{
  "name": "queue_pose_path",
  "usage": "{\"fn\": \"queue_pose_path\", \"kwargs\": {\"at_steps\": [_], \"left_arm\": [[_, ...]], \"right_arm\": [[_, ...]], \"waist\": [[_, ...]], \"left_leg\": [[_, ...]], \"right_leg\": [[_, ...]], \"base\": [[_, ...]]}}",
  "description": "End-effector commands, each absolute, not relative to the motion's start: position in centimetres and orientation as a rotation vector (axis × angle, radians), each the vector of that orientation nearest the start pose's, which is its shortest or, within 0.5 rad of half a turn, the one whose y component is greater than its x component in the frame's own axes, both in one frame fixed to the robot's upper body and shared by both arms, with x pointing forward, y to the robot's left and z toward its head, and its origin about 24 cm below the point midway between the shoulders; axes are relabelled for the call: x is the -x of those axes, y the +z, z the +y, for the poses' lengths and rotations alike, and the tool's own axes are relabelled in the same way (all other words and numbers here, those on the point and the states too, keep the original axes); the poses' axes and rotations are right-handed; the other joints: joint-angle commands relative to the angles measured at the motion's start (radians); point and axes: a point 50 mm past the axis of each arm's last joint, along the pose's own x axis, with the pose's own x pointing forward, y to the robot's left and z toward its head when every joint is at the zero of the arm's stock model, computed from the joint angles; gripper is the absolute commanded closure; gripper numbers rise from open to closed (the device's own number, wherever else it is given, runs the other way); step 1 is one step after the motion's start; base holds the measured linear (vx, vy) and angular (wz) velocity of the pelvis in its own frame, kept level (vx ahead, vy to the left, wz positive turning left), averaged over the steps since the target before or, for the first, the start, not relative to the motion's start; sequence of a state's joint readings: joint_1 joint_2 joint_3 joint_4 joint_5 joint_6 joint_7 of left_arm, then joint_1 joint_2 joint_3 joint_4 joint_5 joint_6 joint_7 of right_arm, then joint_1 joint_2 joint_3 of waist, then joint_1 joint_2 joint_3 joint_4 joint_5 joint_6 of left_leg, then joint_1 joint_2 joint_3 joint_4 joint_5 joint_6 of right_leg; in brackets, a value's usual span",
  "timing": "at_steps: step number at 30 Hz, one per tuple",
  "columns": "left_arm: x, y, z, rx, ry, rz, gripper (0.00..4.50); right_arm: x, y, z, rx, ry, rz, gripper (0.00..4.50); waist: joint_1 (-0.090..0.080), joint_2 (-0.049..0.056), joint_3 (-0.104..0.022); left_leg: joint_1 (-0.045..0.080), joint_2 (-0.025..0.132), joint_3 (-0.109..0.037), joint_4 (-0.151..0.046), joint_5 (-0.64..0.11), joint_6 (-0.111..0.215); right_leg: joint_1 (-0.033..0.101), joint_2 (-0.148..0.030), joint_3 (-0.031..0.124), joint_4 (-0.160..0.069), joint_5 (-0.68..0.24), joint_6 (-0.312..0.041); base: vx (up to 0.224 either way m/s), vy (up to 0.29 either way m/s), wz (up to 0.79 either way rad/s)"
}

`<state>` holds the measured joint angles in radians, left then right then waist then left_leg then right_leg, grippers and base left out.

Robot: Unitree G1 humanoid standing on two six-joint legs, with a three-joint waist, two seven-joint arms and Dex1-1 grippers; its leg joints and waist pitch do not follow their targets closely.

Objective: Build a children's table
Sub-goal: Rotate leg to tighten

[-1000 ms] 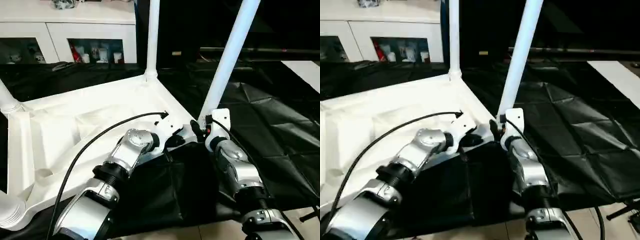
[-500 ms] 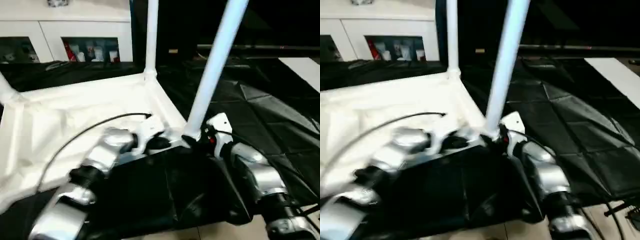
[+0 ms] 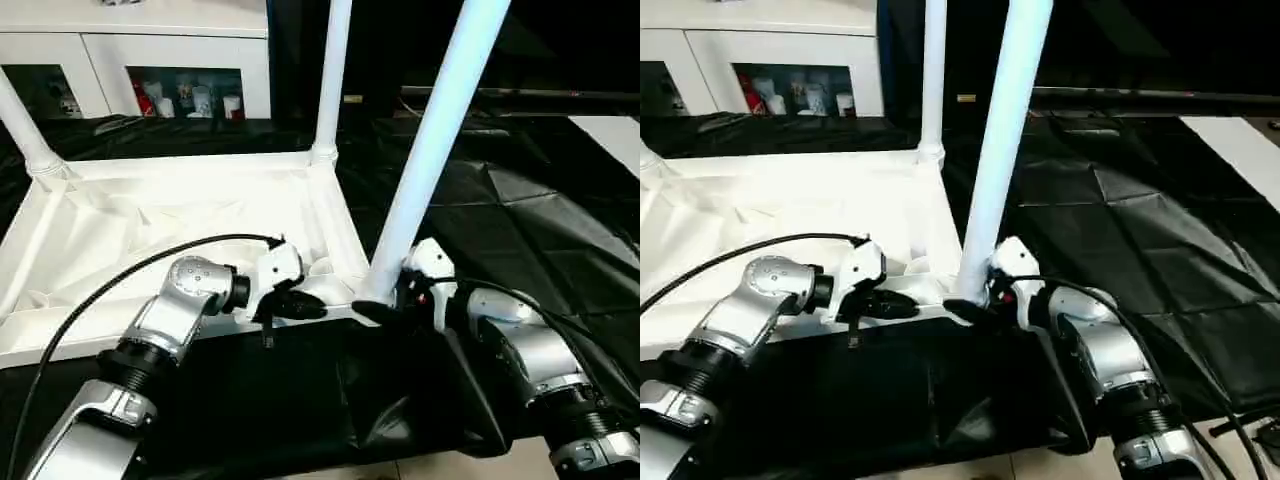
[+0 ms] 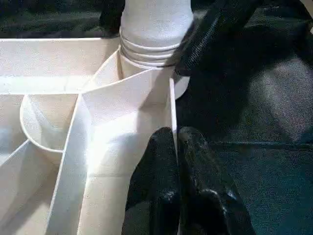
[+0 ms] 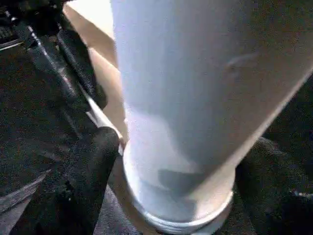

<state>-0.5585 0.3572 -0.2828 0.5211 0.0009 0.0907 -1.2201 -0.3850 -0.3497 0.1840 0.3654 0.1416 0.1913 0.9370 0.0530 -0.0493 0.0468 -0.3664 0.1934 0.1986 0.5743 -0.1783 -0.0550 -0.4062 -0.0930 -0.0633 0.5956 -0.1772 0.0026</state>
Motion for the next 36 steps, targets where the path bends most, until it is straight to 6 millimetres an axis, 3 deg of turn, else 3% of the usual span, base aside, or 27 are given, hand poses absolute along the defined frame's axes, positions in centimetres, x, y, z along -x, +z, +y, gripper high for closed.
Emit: {"fn": "queue_pose_path", "kwargs": {"at_steps": [1, 11, 12, 17, 19, 23, 26, 30, 32, 36], "left_arm": [[-30.6, 5.4, 12.2, -0.339, -1.405, 0.365, 4.5], [-30.5, 5.3, 12.2, -0.337, -1.408, 0.369, 4.5], [-30.5, 5.2, 12.2, -0.338, -1.409, 0.37, 4.5], [-30.4, 5.1, 12.2, -0.34, -1.407, 0.375, 4.5], [-30.7, 4.9, 11.9, -0.355, -1.364, 0.369, 4.5], [-32.1, 3.6, 9.9, -0.368, -1.16, 0.399, 4.5], [-32.2, 3.3, 8.3, -0.355, -1.121, 0.416, 4.5], [-32.1, 3.1, 6.3, -0.353, -1.104, 0.421, 4.5], [-31.9, 3.1, 4.0, -0.352, -1.098, 0.424, 4.5], [-31.9, 3.1, 3.5, -0.352, -1.1, 0.419, 4.5]], "right_arm": [[-29.7, 4.2, -14.4, 0.186, 1.054, 0.335, 1.04], [-29.5, 4.3, -14.5, 0.167, 1.053, 0.319, 1.66], [-29.5, 4.3, -14.5, 0.166, 1.054, 0.319, 1.71], [-29.4, 4.1, -14.4, 0.155, 1.036, 0.313, 1.75], [-29.8, 3.8, -14.5, 0.15, 0.946, 0.292, 1.76], [-31.6, 2.3, -14.6, 0.022, 0.557, 0.298, 1.76], [-32.0, 2.0, -14.1, -0.046, 0.427, 0.299, 1.76], [-32.3, 1.9, -12.8, -0.062, 0.366, 0.303, 1.77], [-32.6, 1.9, -10.9, -0.024, 0.352, 0.301, 1.77], [-32.6, 2.1, -9.9, 0.035, 0.407, 0.276, 1.77]], "waist": [[0.005, -0.012, -0.058], [0.006, -0.01, -0.06], [0.005, -0.006, -0.06], [0.005, -0.008, -0.061], [0.004, -0.008, -0.06], [-0.001, -0.005, -0.057], [-0.003, -0.004, -0.054], [-0.004, -0.003, -0.056], [-0.002, -0.003, -0.056], [-0.002, -0.003, -0.057]], "left_leg": [[0.009, 0.041, -0.015, -0.063, -0.197, 0.039], [0.01, 0.04, -0.013, -0.059, -0.176, 0.049], [0.01, 0.04, -0.014, -0.059, -0.176, 0.047], [0.011, 0.039, -0.013, -0.057, -0.174, 0.048], [0.01, 0.039, -0.013, -0.058, -0.175, 0.043], [0.017, 0.04, -0.016, -0.062, -0.235, 0.006], [0.02, 0.04, -0.018, -0.066, -0.277, -0.016], [0.018, 0.038, -0.019, -0.067, -0.282, -0.014], [0.017, 0.037, -0.019, -0.066, -0.275, -0.012], [0.013, 0.034, -0.019, -0.065, -0.279, -0.003]], "right_leg": [[0.045, -0.055, 0.045, -0.062, -0.223, -0.208], [0.048, -0.053, 0.044, -0.058, -0.182, -0.226], [0.048, -0.053, 0.044, -0.057, -0.179, -0.227], [0.049, -0.052, 0.044, -0.056, -0.165, -0.232], [0.047, -0.054, 0.045, -0.057, -0.174, -0.228], [0.04, -0.054, 0.044, -0.068, -0.278, -0.207], [0.035, -0.055, 0.045, -0.078, -0.346, -0.18], [0.035, -0.052, 0.046, -0.079, -0.32, -0.171], [0.036, -0.053, 0.046, -0.078, -0.315, -0.168], [0.039, -0.053, 0.046, -0.081, -0.318, -0.156]], "base": [[0.0, 0.0, 0.0], [0.0, 0.0, 0.0], [0.0, 0.0, 0.0], [0.0, 0.0, 0.0], [0.0, 0.0, 0.0], [0.0, 0.0, 0.0], [0.0, 0.0, 0.0], [0.0, 0.0, 0.0], [0.0, 0.0, 0.0], [0.0, 0.0, 0.0]]}}
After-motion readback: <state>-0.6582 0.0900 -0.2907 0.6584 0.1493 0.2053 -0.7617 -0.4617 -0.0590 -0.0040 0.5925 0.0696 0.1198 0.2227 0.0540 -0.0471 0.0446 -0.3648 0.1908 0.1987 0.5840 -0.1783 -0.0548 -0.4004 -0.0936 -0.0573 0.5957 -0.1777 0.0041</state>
